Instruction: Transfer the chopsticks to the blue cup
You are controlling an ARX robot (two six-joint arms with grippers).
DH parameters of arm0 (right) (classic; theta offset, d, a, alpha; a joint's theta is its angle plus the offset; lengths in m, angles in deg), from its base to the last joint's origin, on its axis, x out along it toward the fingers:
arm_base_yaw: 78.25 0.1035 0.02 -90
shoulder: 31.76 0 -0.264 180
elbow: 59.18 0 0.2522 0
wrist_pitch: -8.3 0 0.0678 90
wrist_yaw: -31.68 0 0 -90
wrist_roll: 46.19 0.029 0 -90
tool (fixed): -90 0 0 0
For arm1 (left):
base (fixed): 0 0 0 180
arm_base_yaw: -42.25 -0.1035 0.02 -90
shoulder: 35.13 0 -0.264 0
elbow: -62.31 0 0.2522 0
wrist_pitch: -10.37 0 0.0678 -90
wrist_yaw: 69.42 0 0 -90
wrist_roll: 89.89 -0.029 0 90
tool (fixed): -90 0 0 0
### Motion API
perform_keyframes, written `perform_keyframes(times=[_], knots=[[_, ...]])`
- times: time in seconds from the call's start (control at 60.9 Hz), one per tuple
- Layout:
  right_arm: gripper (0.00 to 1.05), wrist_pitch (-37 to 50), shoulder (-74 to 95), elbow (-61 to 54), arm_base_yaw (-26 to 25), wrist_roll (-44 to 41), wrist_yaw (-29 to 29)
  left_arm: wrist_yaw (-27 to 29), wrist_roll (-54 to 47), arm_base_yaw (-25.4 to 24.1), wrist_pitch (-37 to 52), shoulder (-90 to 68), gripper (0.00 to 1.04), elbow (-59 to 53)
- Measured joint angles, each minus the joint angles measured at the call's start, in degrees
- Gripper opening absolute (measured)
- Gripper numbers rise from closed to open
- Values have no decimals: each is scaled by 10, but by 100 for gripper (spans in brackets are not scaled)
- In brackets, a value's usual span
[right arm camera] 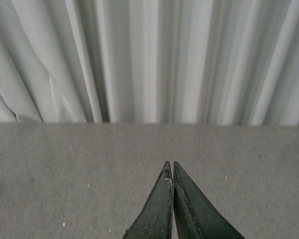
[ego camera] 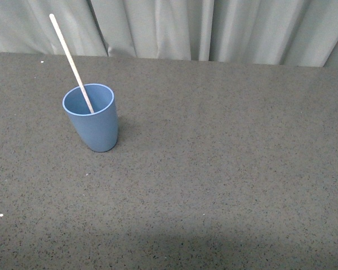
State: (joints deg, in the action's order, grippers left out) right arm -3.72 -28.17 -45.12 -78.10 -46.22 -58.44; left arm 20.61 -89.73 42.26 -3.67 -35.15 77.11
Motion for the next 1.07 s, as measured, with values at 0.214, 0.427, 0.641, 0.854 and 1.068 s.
perform_keyframes(times=[0.214, 0.427, 0.641, 0.854, 1.068], knots=[[1, -16, -33, 0, 0, 0, 0, 0, 0, 0, 0, 0, 98, 0], [34, -16, -33, 0, 0, 0, 0, 0, 0, 0, 0, 0, 98, 0], [69, -16, -33, 0, 0, 0, 0, 0, 0, 0, 0, 0, 98, 0], [95, -16, -33, 0, 0, 0, 0, 0, 0, 0, 0, 0, 98, 0], [95, -16, -33, 0, 0, 0, 0, 0, 0, 0, 0, 0, 98, 0]])
